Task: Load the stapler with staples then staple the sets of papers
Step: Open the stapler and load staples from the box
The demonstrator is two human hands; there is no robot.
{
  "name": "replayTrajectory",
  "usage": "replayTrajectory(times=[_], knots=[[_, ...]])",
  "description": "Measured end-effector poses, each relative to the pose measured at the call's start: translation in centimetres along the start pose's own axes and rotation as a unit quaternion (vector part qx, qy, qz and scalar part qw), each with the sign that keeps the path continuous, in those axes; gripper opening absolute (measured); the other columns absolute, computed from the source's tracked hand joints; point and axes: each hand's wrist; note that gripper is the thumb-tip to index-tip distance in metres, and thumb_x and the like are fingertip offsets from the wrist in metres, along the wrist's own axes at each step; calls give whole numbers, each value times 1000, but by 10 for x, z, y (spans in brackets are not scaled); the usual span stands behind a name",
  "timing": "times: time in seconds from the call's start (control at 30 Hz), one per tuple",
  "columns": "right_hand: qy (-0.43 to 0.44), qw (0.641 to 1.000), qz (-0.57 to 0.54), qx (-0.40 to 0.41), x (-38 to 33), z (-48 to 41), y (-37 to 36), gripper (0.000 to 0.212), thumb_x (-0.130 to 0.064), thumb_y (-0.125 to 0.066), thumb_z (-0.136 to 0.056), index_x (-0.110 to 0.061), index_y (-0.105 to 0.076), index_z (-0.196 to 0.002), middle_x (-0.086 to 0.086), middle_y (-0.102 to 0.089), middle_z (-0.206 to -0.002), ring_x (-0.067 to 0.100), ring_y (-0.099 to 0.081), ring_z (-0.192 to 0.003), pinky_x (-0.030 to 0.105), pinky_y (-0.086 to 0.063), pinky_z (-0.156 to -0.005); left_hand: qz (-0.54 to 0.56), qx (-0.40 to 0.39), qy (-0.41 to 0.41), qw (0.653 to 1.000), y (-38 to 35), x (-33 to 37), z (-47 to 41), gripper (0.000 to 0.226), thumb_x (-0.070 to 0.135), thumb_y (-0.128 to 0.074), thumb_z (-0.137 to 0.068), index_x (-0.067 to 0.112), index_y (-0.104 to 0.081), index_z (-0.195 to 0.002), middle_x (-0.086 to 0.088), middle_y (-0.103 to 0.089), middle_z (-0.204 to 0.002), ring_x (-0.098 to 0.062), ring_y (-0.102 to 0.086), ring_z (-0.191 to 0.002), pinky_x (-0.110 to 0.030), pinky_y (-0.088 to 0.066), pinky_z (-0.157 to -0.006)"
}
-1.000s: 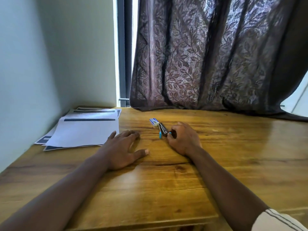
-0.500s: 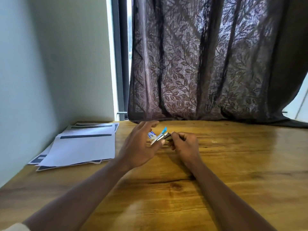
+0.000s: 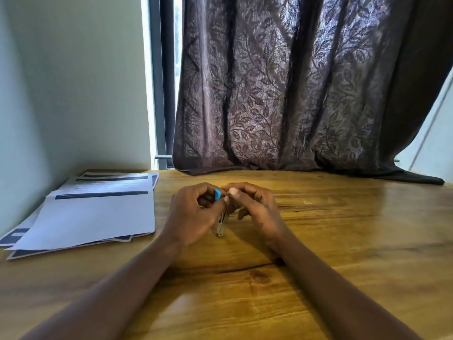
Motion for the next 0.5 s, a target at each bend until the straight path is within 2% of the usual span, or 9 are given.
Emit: replayTrajectory(times=[0.1,0.33,0.5], knots=[[0,1000,5,-27,-5,4,-1,18,-10,-63,-97,-7,-75,-111,4,-77,-93,12,-69,-78,23,-53,-62,4,1,3,1000,5,4,0,15,23,-81,-83,18,-79,-97,9,-76,-81,-3,-71,-75,-14,-55,-65],[-12,999,16,-34,-6,9,-1,20,-16,-67,-96,-10,-74,-113,10,-77,-99,20,-71,-85,34,-60,-70,12,2,13,1000,6,8,-1,7,26,-80,-78,21,-78,-84,10,-73,-69,-2,-67,-63,-13,-51,-55],[-8,999,7,-37,-3,9,-1,18,-12,-66,-96,-6,-72,-112,13,-76,-100,28,-74,-91,37,-62,-78,6,1,13,1000,4,6,0,13,36,-81,-80,23,-79,-84,10,-74,-71,-8,-70,-67,-24,-59,-62]])
Point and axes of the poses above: each hand's wrist, its own z-axis away from the middle knuckle, its own y-axis out of the back of the hand, x = y × z
